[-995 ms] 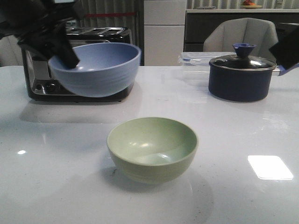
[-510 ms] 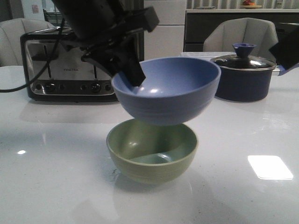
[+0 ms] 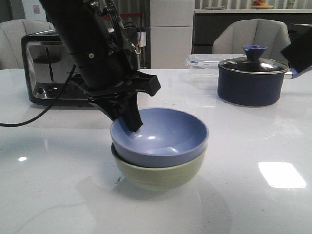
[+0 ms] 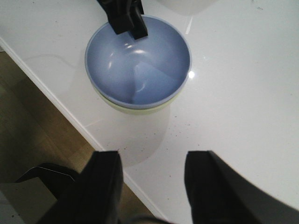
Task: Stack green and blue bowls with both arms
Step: 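Open the left gripper and withdraw it from the stacked bowls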
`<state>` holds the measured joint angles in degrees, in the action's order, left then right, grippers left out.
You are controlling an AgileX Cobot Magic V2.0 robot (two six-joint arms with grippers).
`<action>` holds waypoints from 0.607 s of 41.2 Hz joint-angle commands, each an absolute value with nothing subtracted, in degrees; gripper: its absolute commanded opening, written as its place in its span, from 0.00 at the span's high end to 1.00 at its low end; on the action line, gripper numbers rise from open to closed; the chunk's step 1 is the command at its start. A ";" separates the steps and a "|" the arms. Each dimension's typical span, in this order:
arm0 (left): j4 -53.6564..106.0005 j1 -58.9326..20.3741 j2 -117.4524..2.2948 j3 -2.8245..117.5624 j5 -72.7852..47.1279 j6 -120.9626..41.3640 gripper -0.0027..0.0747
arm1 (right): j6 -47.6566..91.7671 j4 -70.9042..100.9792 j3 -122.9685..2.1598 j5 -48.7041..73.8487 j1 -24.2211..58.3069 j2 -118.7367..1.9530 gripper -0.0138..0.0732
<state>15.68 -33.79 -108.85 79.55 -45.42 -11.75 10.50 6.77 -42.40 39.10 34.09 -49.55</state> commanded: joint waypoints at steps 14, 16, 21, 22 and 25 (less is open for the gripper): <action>14.57 -33.98 -98.06 81.30 -48.54 -11.82 0.45 | 10.97 6.84 -43.89 35.78 34.25 -48.96 0.34; 14.08 -33.98 -95.92 80.83 -49.42 -11.82 0.45 | 10.97 6.84 -43.89 35.78 34.25 -48.96 0.34; 13.69 -33.98 -88.57 77.36 -49.44 -11.82 0.45 | 10.97 6.84 -43.89 35.78 34.25 -48.96 0.34; 13.60 -33.98 -86.60 76.19 -49.32 -11.82 0.45 | 10.97 6.84 -43.89 35.78 34.25 -48.96 0.34; 13.06 -33.98 -81.63 72.99 -49.06 -11.82 0.45 | 10.97 6.84 -43.89 35.72 34.25 -48.96 0.34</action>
